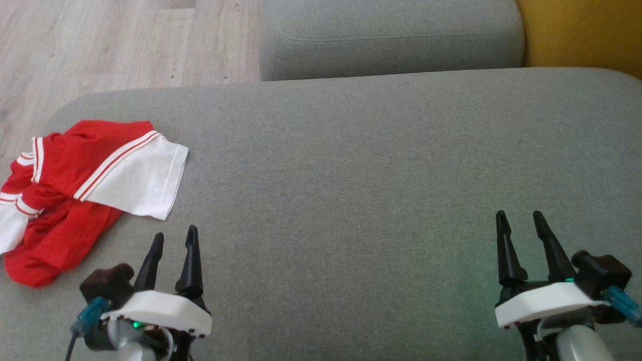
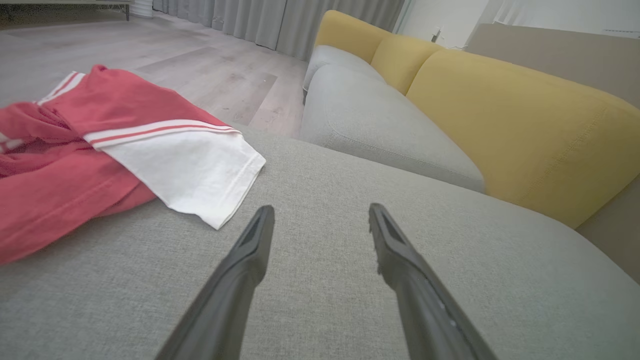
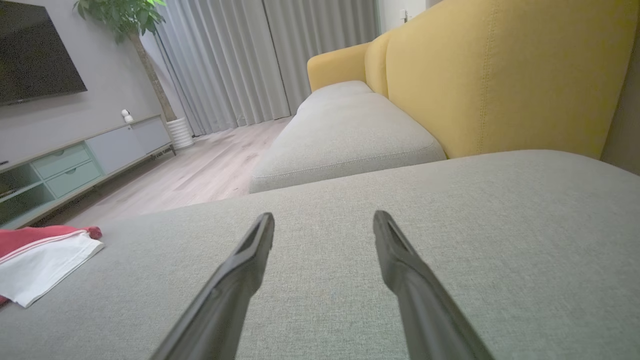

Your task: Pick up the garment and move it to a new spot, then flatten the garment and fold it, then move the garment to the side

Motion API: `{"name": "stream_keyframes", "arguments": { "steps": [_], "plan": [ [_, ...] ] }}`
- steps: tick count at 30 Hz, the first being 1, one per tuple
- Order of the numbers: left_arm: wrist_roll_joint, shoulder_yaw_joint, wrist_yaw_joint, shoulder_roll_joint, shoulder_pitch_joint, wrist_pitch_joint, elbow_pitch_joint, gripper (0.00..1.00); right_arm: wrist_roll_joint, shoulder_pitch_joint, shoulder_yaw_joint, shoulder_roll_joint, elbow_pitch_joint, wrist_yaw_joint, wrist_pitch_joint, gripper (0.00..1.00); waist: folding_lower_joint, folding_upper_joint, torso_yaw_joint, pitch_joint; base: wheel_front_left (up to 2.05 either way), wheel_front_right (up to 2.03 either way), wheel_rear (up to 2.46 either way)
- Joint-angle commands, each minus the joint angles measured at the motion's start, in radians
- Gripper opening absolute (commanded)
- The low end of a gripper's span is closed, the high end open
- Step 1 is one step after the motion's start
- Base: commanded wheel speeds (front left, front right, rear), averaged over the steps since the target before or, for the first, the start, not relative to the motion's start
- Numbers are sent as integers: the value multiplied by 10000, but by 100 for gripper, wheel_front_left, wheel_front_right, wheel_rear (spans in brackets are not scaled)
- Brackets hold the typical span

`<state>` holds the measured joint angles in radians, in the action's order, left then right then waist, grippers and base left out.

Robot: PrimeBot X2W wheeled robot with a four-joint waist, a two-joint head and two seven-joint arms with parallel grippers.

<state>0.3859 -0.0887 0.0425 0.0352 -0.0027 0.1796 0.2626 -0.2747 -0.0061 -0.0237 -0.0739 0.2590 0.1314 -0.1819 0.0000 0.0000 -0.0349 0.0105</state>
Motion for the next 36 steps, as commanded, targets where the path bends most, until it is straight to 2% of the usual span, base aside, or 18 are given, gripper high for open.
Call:
{"name": "stream_keyframes", "arguments": {
  "steps": [1, 21, 36],
  "plan": [
    [-379, 163, -63, 145, -284, 205, -368, 100, 378, -136, -166, -163, -303, -6, -178, 100, 0, 0, -5, 0, 0, 0, 0],
    [-2728, 194, -195, 154, -166, 790, -116, 100, 2020, -50, 183, 46, 42, -7, -767, 100, 0, 0, -136, 51, 0, 0, 0],
    [-2529, 329, -167, 152, -220, 822, 253, 100, 1927, -58, 256, 132, 210, -7, -799, 100, 0, 0, -127, 117, 0, 0, 0]
  ]
}}
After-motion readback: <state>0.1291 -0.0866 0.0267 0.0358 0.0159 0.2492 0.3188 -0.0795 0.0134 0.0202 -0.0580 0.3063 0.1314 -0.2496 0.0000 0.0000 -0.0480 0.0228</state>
